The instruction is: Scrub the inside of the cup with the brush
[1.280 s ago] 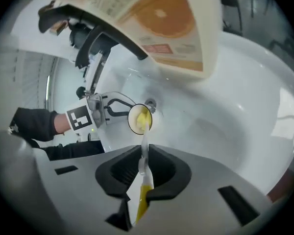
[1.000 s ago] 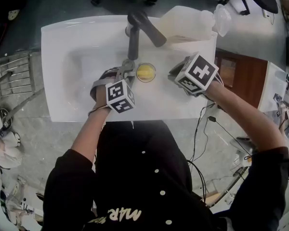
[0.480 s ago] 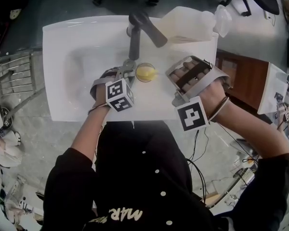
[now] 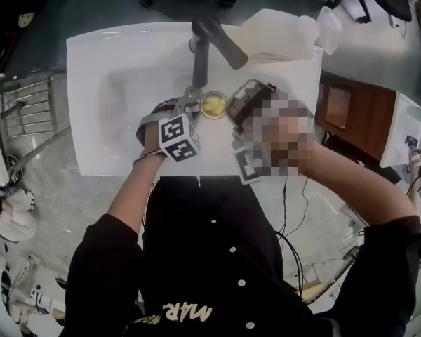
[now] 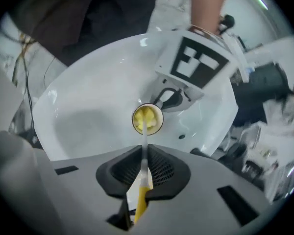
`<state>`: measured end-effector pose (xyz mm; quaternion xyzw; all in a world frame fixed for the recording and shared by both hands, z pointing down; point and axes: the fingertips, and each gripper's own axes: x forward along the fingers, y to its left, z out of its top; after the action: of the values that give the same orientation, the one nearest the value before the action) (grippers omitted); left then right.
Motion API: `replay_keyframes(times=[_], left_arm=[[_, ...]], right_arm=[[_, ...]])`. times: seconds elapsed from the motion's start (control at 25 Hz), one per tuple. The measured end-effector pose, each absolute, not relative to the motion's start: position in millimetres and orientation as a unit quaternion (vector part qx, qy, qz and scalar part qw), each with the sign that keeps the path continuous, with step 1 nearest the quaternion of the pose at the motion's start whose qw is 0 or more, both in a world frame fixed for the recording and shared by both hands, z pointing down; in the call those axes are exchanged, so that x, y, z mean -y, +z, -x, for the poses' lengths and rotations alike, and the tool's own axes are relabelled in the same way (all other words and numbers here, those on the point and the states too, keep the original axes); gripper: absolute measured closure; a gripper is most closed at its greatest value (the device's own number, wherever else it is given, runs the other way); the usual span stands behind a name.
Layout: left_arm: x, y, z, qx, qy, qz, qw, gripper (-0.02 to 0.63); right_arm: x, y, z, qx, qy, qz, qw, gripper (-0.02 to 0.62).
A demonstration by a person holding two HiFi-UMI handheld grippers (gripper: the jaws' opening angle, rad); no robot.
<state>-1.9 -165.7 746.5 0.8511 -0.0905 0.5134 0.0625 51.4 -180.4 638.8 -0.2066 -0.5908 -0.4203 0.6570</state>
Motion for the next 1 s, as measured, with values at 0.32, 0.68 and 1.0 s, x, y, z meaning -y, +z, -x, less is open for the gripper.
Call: replay_keyframes(times=[0.32, 0.68, 1.0], left_arm=[[172, 744, -3, 0.095, 0.523, -0.847, 0.009, 0.518], [172, 742, 2, 0.086, 0.532, -0.843, -0.011, 0.518], [171, 744, 1, 0.091, 0.529, -0.844, 0.009, 0.518]], right_arm=[[173, 646, -84, 0.735, 0.197, -0.012, 0.649, 0.545], [163, 649, -88, 0.642, 0.602, -0.164, 0.445, 0.538], [171, 637, -79, 0.742, 0.344, -0.083, 0.569, 0.545]])
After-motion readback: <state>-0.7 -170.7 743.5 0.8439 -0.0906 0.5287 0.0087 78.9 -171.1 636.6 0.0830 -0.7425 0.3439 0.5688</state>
